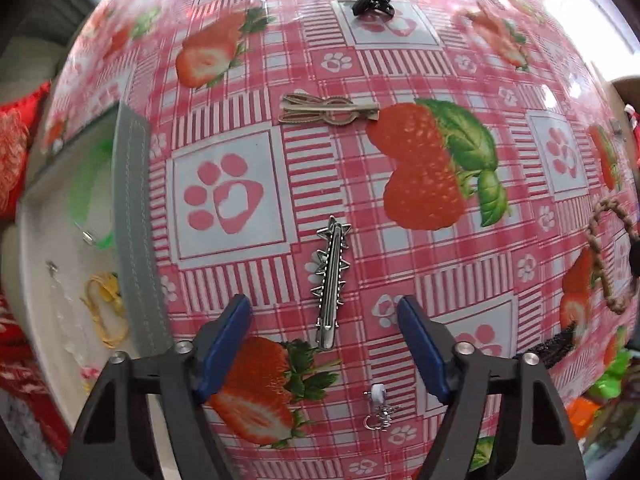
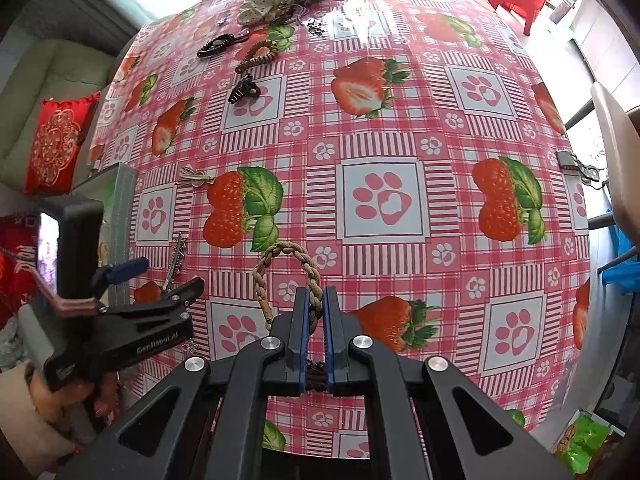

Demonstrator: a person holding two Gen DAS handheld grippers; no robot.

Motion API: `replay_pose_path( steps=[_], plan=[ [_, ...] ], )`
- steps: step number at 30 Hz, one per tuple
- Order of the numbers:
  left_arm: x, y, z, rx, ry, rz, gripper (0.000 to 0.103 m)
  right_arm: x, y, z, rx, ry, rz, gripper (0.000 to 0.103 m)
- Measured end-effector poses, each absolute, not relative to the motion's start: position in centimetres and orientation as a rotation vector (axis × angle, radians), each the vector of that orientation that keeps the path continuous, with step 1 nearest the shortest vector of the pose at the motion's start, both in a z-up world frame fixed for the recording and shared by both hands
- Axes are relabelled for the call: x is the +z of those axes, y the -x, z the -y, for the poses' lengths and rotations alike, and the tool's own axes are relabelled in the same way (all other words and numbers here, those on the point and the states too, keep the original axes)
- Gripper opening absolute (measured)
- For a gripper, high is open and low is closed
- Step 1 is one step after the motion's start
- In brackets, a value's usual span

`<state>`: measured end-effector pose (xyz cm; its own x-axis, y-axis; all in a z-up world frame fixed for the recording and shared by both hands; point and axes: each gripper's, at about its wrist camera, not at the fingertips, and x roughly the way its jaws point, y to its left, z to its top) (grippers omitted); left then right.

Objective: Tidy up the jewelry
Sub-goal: 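Lift the braided bracelet with the right tool while the left carries the silver clip toward the tray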

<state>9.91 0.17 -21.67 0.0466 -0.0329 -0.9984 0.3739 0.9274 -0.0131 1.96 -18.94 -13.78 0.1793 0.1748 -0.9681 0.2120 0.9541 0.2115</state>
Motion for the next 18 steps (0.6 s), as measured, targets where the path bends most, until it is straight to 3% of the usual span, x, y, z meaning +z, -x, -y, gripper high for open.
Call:
replay_pose_path(
  steps=[2,4,18],
  plan=[
    [-21.4,-10.0,-0.4,-0.329,-0.276,-1.482,0.063,-13.8,-1.9,19.0,-0.026,-0.33,-1.399,0.007],
    [-21.0,-10.0,-0.5,-0.356,-0.275,-1.47,0.022,-13.9,-1.9,18.9,-0.023,-0.33,-1.402,0.007],
    [-16.3,-9.8,-3.9,-0.431,-0.073,-1.413,0.015,-12.7,-3.6,16.5,0.032,-0.313,-1.385,0.007]
  ],
)
